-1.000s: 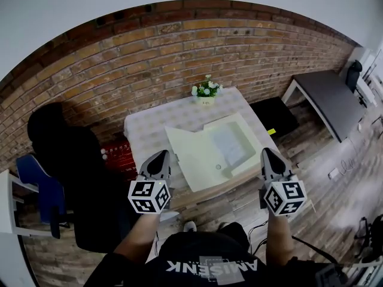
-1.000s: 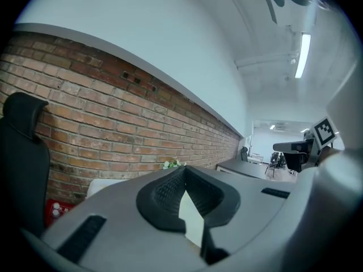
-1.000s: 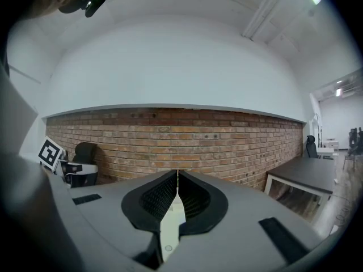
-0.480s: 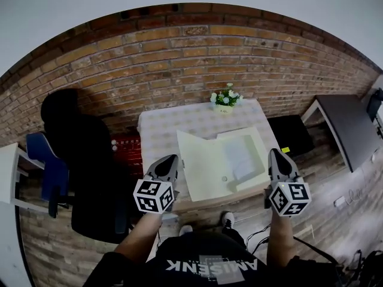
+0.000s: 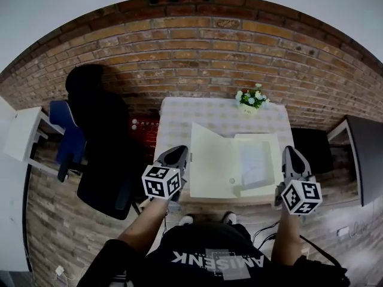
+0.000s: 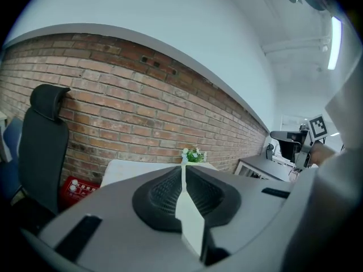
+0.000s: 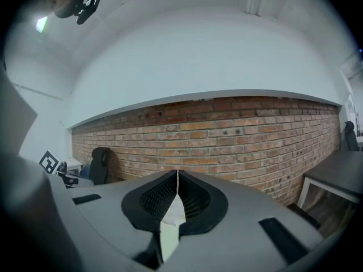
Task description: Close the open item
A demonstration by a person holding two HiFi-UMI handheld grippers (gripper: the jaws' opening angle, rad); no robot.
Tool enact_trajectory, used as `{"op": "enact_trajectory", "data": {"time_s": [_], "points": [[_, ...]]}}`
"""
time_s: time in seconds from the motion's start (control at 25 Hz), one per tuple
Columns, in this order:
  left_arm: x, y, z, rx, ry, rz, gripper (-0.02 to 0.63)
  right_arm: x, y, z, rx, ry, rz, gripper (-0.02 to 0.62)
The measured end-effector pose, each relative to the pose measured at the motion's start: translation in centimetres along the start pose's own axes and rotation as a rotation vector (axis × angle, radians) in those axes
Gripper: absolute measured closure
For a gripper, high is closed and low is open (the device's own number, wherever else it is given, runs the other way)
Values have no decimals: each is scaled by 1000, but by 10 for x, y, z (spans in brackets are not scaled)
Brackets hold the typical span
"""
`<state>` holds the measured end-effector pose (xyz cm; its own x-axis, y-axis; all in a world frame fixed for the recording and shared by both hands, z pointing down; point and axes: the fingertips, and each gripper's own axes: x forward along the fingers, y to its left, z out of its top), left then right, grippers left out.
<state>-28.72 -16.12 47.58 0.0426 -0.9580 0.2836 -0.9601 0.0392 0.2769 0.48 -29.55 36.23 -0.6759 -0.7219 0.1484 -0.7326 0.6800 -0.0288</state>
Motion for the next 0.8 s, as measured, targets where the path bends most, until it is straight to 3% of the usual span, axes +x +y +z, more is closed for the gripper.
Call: {"op": "enact_trajectory", "data": {"time_s": [0.24,0.4,0.8], "points": [[9,7,-25,-49,58,88,589,23,-12,-6,2,20,90,552],[18,9,-51,-112,127,113,523,33,-20,-13,13,31,141,552],[33,23,-84,-184,212,177,508,34,-35,-30,25,54,175,552]]}}
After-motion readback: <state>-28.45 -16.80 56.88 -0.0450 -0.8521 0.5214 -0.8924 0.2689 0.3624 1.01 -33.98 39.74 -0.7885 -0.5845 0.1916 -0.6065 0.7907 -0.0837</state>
